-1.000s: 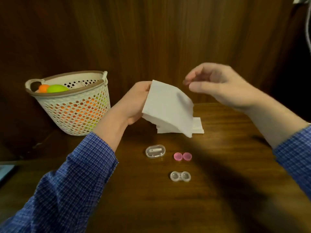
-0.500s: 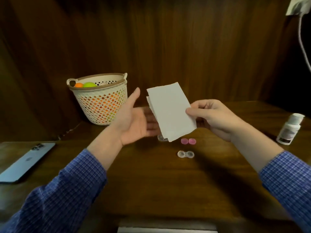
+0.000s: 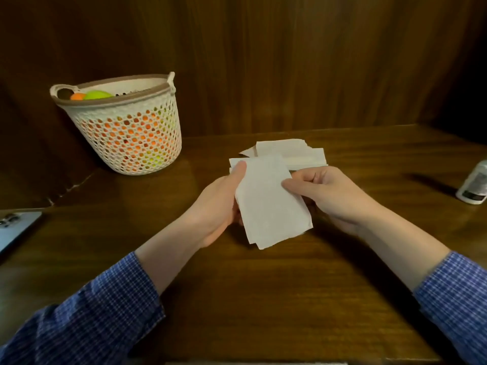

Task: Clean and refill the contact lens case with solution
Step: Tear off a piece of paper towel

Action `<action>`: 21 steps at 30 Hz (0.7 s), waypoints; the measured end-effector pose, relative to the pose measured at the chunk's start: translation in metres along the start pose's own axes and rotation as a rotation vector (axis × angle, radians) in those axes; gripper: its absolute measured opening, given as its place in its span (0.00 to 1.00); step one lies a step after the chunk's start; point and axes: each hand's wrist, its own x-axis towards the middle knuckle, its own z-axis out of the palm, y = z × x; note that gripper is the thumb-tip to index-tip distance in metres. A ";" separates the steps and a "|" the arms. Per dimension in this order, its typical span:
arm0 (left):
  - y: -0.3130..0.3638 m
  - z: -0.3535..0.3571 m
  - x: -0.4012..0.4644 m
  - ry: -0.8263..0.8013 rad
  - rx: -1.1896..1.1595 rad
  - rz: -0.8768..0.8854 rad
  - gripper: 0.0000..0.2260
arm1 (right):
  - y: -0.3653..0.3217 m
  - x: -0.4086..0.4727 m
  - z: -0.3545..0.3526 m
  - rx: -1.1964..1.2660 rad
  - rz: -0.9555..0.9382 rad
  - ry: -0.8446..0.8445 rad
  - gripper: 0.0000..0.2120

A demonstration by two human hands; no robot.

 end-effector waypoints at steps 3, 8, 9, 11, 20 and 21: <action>0.004 -0.008 -0.004 -0.076 -0.114 0.066 0.21 | 0.001 -0.001 -0.004 0.036 -0.044 0.037 0.13; 0.005 -0.010 -0.004 0.031 -0.077 0.167 0.15 | -0.003 -0.005 -0.001 0.088 -0.085 0.050 0.15; 0.005 -0.009 -0.004 0.060 -0.082 0.164 0.15 | -0.004 -0.006 0.000 0.097 -0.099 0.043 0.17; 0.006 -0.009 -0.005 0.075 -0.119 0.153 0.17 | -0.004 -0.008 0.002 0.116 -0.118 0.051 0.18; 0.001 -0.014 -0.004 0.105 0.025 0.252 0.12 | -0.003 -0.008 0.002 0.148 -0.149 0.035 0.16; 0.001 -0.013 -0.004 0.099 0.019 0.243 0.13 | -0.002 -0.008 0.001 0.168 -0.155 0.002 0.11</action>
